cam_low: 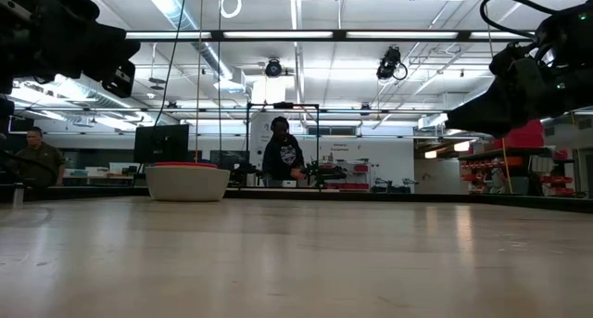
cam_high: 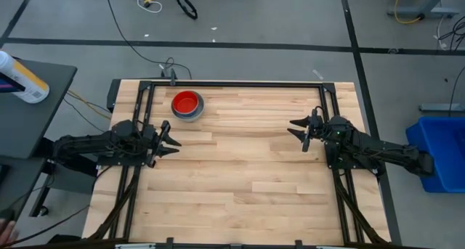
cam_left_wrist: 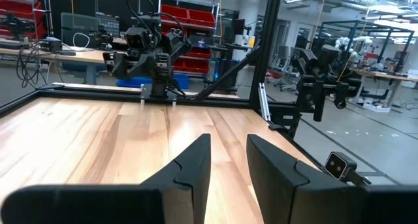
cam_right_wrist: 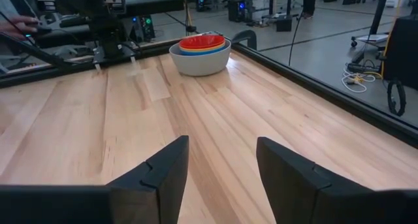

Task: Nest bowls inside each other
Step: Return to Home Position

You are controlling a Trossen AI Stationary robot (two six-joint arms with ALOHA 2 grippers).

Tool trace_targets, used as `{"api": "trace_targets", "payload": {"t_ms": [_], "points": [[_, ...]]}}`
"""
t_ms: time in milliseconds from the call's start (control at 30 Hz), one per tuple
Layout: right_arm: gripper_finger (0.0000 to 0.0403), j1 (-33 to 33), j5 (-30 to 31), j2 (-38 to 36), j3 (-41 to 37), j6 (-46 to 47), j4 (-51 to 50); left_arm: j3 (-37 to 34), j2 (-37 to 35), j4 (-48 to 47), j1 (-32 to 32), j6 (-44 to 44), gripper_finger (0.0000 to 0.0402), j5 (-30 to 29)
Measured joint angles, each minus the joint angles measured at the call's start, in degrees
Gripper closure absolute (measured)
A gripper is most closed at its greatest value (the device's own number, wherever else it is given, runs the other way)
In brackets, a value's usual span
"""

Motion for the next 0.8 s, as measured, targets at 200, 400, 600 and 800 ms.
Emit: {"api": "trace_targets", "payload": {"t_ms": [200, 400, 600, 800], "points": [[0.0208, 0.0, 0.0, 0.0, 0.0, 0.0, 0.0, 0.0, 0.0, 0.0, 0.0, 0.0, 0.0294, 0.0], [0.0207, 0.0, 0.0, 0.0, 0.0, 0.0, 0.0, 0.0, 0.0, 0.1, 0.0, 0.0, 0.0294, 0.0], [0.0213, 0.0, 0.0, 0.0, 0.0, 0.0, 0.0, 0.0, 0.0, 0.1, 0.0, 0.0, 0.0294, 0.0], [0.0213, 0.0, 0.0, 0.0, 0.0, 0.0, 0.0, 0.0, 0.0, 0.1, 0.0, 0.0, 0.0294, 0.0]]}}
